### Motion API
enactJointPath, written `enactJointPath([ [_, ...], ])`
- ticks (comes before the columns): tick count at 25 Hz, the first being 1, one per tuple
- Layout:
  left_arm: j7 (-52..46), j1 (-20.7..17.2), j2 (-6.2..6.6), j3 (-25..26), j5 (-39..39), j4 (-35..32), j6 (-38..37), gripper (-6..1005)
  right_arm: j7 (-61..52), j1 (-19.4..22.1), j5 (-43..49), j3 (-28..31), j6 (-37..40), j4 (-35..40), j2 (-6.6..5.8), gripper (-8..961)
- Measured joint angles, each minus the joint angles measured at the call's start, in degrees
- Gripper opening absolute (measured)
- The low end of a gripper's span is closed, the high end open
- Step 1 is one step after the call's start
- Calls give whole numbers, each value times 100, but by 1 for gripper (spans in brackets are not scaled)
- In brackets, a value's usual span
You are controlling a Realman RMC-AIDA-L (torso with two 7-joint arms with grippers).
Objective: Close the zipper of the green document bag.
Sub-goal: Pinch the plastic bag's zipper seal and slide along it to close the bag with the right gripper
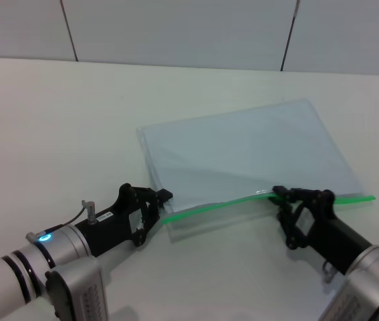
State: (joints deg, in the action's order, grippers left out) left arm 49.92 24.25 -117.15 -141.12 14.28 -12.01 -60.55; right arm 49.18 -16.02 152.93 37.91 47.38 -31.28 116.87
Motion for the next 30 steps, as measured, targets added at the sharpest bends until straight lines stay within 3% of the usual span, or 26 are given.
enactJointPath([
  [17, 0, -47, 0, 41, 6, 5, 17, 44, 326, 396, 0, 1207, 16, 337, -14, 175],
  [30, 0, -72, -9, 37, 14, 6, 35, 42, 330, 481, -3, 1602, 58, 548, -16, 192],
])
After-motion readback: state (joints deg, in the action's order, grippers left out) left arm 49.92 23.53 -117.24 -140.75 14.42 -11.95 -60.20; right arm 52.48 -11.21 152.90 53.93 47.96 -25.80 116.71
